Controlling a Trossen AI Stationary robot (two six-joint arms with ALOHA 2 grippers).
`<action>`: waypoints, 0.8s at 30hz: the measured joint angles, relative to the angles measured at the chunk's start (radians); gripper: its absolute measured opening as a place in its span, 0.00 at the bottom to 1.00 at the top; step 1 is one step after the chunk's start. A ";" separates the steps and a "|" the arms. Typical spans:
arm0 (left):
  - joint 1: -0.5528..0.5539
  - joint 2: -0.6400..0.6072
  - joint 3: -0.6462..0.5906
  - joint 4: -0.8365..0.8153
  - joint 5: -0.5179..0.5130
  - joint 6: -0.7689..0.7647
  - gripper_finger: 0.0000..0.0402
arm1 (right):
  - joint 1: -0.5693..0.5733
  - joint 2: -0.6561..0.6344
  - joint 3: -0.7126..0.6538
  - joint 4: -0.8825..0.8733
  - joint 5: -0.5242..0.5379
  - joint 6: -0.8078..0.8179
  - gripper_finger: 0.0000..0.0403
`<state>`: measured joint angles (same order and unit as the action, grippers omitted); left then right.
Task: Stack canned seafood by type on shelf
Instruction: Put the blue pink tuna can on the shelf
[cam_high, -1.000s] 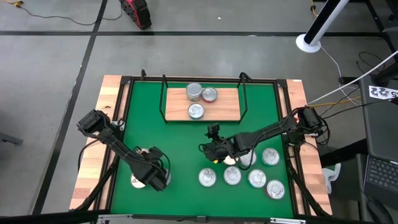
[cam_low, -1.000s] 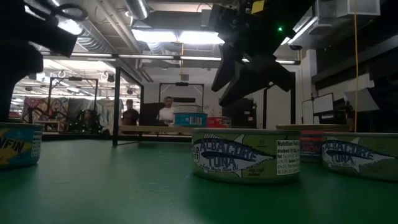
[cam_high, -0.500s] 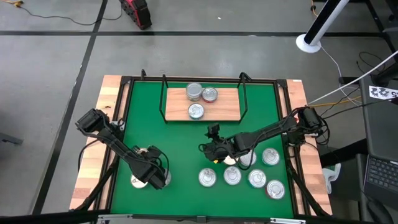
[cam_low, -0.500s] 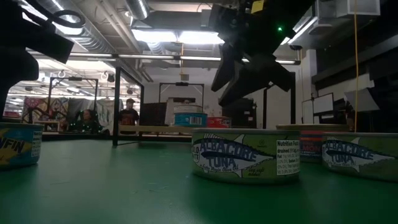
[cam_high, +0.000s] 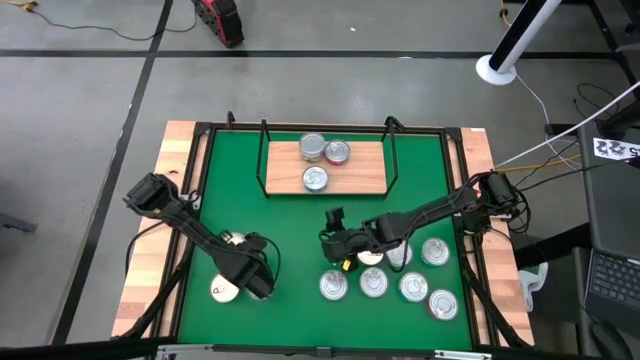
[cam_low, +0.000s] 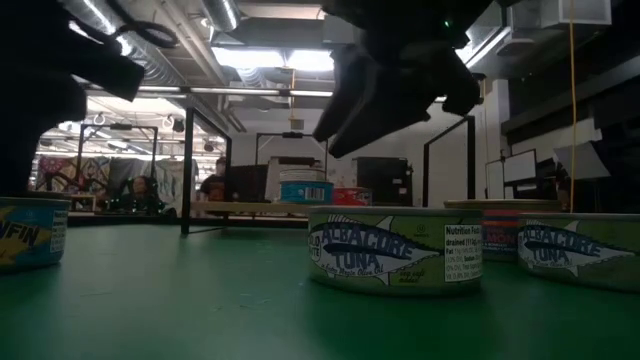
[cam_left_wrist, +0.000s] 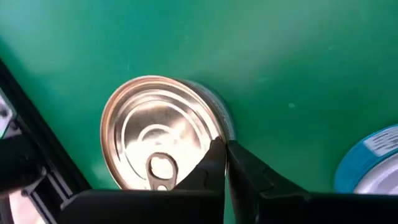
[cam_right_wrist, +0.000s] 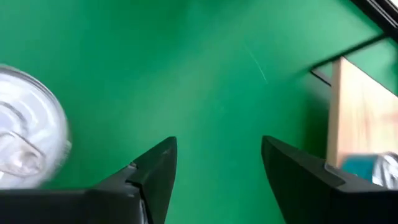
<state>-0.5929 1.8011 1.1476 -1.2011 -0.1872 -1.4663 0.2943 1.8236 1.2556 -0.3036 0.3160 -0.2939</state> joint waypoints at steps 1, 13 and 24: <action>0.007 0.000 0.004 0.005 -0.001 0.015 0.01 | 0.000 0.000 0.000 0.009 -0.012 0.000 0.58; 0.078 0.002 0.049 0.199 -0.065 0.244 0.00 | 0.000 0.000 0.000 0.025 -0.022 -0.002 0.58; 0.156 0.005 0.058 0.498 -0.086 0.470 0.00 | 0.001 0.000 0.000 0.025 -0.151 -0.038 0.58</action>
<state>-0.4374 1.8057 1.2060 -0.7026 -0.2729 -0.9960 0.2955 1.8236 1.2556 -0.2787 0.1649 -0.3323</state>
